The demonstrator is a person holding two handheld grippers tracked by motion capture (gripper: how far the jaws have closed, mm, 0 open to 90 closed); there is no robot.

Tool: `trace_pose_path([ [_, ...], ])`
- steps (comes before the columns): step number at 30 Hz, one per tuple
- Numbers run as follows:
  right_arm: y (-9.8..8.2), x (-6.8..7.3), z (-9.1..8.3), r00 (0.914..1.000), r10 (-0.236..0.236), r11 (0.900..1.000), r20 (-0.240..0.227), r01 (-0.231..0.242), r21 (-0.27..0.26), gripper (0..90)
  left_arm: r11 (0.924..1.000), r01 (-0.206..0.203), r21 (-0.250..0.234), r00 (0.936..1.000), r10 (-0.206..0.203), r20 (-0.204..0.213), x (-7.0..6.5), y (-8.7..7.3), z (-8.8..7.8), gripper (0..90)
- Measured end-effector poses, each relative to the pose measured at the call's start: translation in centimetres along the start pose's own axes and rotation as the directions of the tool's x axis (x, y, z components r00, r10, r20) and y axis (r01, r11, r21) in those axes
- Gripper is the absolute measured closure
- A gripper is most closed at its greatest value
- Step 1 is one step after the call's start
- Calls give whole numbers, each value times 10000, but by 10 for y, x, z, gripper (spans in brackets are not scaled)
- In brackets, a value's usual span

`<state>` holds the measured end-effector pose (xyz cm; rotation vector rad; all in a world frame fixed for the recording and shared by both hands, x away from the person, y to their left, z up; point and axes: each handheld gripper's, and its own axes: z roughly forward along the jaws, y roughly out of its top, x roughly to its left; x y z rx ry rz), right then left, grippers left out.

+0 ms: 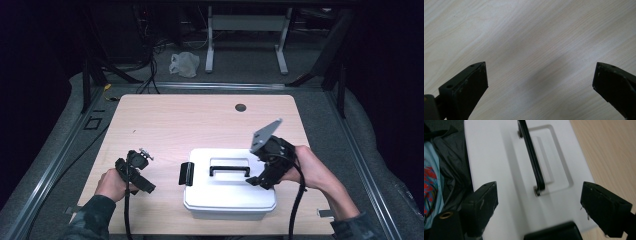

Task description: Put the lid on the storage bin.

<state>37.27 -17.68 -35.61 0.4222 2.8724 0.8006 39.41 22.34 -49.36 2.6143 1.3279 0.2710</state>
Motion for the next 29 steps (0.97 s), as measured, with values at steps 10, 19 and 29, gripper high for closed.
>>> trace_pose_path([
  [10, -96, 0, -22, 9402, 3027, 9513, 1562, -2879, -1105, 0, 10000, 88, -16, 9999, -88, -71, 2, 1, 1, 0],
  [19, -157, -11, 20, 8315, 4706, 8738, 2951, -4856, -251, 0, 9998, 112, -134, 9998, -114, -161, 4, -1, 2, 0],
  [29, -172, -18, 27, 7921, 5042, 8455, 3442, -5339, -99, 0, 9995, 158, -259, 9997, -162, -162, 2, 0, 4, 0],
])
